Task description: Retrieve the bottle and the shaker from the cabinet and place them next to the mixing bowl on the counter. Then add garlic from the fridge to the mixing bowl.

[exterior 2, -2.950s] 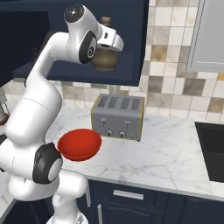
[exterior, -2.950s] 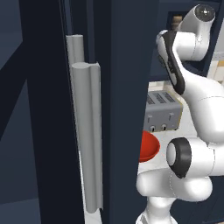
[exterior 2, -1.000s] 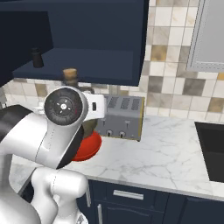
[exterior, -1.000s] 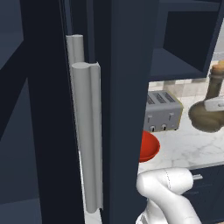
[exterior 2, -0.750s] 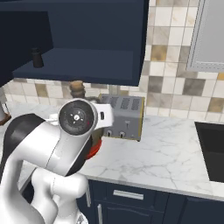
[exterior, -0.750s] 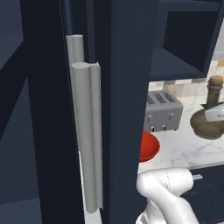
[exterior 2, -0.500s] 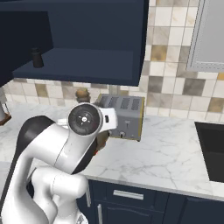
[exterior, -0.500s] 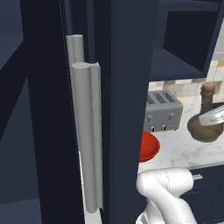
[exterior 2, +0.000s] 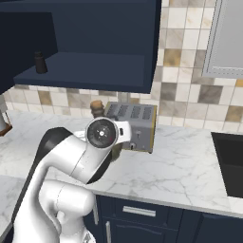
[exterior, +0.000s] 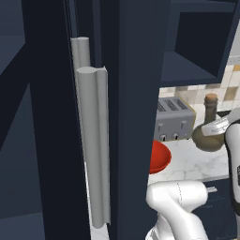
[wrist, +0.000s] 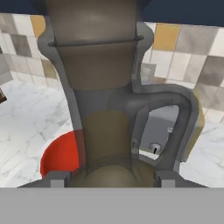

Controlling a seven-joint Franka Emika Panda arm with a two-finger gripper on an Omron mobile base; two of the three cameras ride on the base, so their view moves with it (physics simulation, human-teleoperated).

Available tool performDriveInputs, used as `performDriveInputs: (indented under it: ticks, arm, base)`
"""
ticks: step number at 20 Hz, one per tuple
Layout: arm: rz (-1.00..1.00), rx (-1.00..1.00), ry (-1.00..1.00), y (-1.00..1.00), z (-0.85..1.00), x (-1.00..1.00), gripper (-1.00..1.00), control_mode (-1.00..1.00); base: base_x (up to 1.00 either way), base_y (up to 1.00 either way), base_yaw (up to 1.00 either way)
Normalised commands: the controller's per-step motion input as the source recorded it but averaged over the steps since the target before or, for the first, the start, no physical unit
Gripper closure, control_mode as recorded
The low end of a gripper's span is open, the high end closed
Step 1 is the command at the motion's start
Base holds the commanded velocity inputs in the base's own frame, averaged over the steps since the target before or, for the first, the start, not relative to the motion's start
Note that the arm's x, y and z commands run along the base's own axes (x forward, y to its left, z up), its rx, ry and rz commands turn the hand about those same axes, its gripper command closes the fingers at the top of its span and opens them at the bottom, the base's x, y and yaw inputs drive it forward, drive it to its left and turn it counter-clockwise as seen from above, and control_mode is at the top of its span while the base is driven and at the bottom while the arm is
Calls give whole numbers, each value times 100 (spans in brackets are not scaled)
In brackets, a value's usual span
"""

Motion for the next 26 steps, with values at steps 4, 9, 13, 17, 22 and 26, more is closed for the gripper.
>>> performDriveInputs:
  ticks: [4, 9, 13, 17, 22, 26]
  arm:
    - [4, 2, 0, -1, -13, 77, 100, -100]
    - [11, 1, 5, -6, -12, 47, 100, -100]
    - [10, 3, 5, -12, -21, 36, 100, -100]
    - [11, 7, 4, -17, -28, 23, 100, -100]
    - [11, 12, 0, -18, -24, 17, 100, -100]
    - [13, 19, -1, -13, -1, 13, 100, -100]
  base:
    - [0, 0, 0]
    - [0, 0, 0]
    - [0, 0, 0]
    - [0, 0, 0]
    - [0, 0, 0]
    - [0, 0, 0]
